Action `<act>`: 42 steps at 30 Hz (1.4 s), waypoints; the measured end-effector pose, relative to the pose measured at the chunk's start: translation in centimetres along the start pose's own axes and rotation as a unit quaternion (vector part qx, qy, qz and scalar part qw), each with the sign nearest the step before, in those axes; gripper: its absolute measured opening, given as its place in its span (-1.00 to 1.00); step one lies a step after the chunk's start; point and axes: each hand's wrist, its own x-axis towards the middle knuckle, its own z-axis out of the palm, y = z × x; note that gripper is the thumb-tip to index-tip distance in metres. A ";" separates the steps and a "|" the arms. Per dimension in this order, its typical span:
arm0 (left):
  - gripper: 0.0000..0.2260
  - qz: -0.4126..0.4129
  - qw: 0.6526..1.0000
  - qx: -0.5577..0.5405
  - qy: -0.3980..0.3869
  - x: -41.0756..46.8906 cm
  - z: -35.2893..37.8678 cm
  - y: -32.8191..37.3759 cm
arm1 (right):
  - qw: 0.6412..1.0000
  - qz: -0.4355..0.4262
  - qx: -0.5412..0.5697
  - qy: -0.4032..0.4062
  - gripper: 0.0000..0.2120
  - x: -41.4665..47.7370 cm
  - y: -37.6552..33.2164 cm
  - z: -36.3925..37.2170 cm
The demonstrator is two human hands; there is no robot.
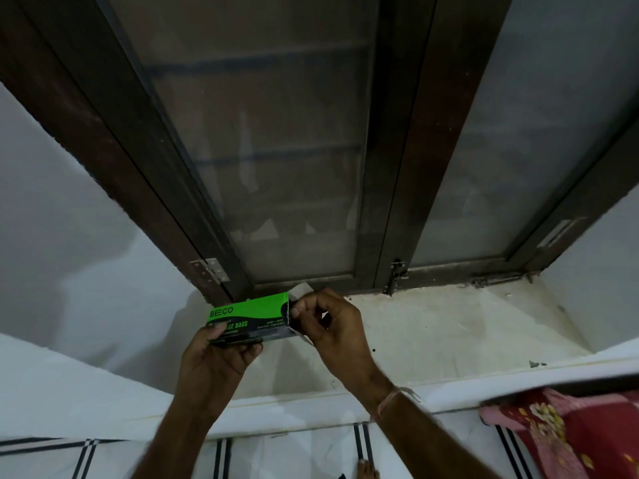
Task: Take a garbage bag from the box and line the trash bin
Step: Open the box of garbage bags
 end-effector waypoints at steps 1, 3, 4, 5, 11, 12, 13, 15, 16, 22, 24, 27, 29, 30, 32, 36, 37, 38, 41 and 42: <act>-0.54 0.003 1.000 -0.005 0.005 0.0 0.2 0.0 | 1.000 -0.014 -0.024 -0.009 -0.93 0.0 -0.1 0.0; -0.74 0.006 1.000 -0.018 0.021 0.1 0.4 0.1 | 0.997 -0.032 -0.065 -0.013 -0.94 -0.1 -0.1 0.2; -0.78 0.007 0.999 -0.020 0.028 0.2 0.4 0.0 | 0.998 -0.024 -0.064 -0.003 -0.95 -0.1 0.0 0.3; -0.77 0.005 0.999 -0.019 0.033 0.2 0.4 0.0 | 0.999 -0.002 -0.042 0.012 -0.97 -0.1 0.0 0.4; -0.70 -0.004 0.997 -0.027 0.072 0.0 0.4 -0.7 | 0.999 0.039 -0.013 0.002 -0.94 0.1 -0.1 0.4; -0.71 -0.004 0.997 -0.031 0.072 0.0 0.4 -0.8 | 0.999 0.036 -0.017 -0.002 -0.96 0.2 -0.2 0.3; -0.72 -0.005 0.997 -0.035 0.073 -0.1 0.5 -0.8 | 0.999 0.032 -0.018 -0.007 -0.97 0.1 -0.3 0.3; -0.73 -0.005 0.996 -0.038 0.075 -0.2 0.5 -0.9 | 0.999 0.018 -0.033 -0.017 -0.96 -0.1 -0.5 0.2; -0.73 -0.007 0.996 -0.039 0.076 -0.2 0.5 -0.9 | 0.999 0.005 -0.048 -0.021 -0.94 -0.2 -0.5 0.2; -0.73 -0.006 0.996 -0.036 0.087 -0.1 0.3 -0.8 | 0.986 -0.049 -0.152 -0.045 -0.90 -0.4 0.0 0.4; -0.74 -0.004 0.996 -0.030 0.085 -0.2 0.2 -0.8 | 0.980 -0.055 -0.184 -0.055 -0.93 -0.2 0.0 0.3; -0.72 -0.003 0.997 -0.022 0.077 -0.3 0.2 -0.5 | 0.991 -0.017 -0.129 -0.042 -0.94 0.1 0.1 0.1; -0.69 -0.006 0.997 -0.021 0.074 -0.2 0.2 -0.3 | 0.995 0.035 -0.084 -0.039 -0.91 0.4 0.2 0.0; -0.67 -0.007 0.997 -0.022 0.074 -0.3 0.2 -0.3 | 0.995 0.045 -0.079 -0.041 -0.91 0.4 0.2 0.0; -0.63 -0.009 0.997 -0.024 0.073 -0.4 0.2 -0.3 | 0.995 0.036 -0.080 -0.036 -0.93 0.4 0.0 0.2; -0.66 -0.008 0.998 -0.020 0.067 -0.5 0.3 -0.5 | 0.995 -0.007 -0.099 -0.013 -0.94 0.0 -0.7 0.7; -0.68 -0.005 0.998 -0.020 0.066 -0.4 0.3 -0.6 | 0.994 -0.018 -0.106 -0.006 -0.93 -0.1 -0.8 0.7; -0.69 -0.003 0.998 -0.021 0.065 -0.3 0.3 -0.5 | 0.993 -0.029 -0.113 -0.001 -0.91 -0.1 -0.8 0.6; -0.65 -0.001 0.998 -0.020 0.059 -0.1 0.4 -0.3 | 0.990 -0.051 -0.128 0.007 -0.95 -0.4 -0.7 0.6; -0.63 -0.001 0.998 -0.018 0.059 0.0 0.4 -0.2 | 0.989 -0.054 -0.135 0.009 -0.97 -0.5 -0.7 0.6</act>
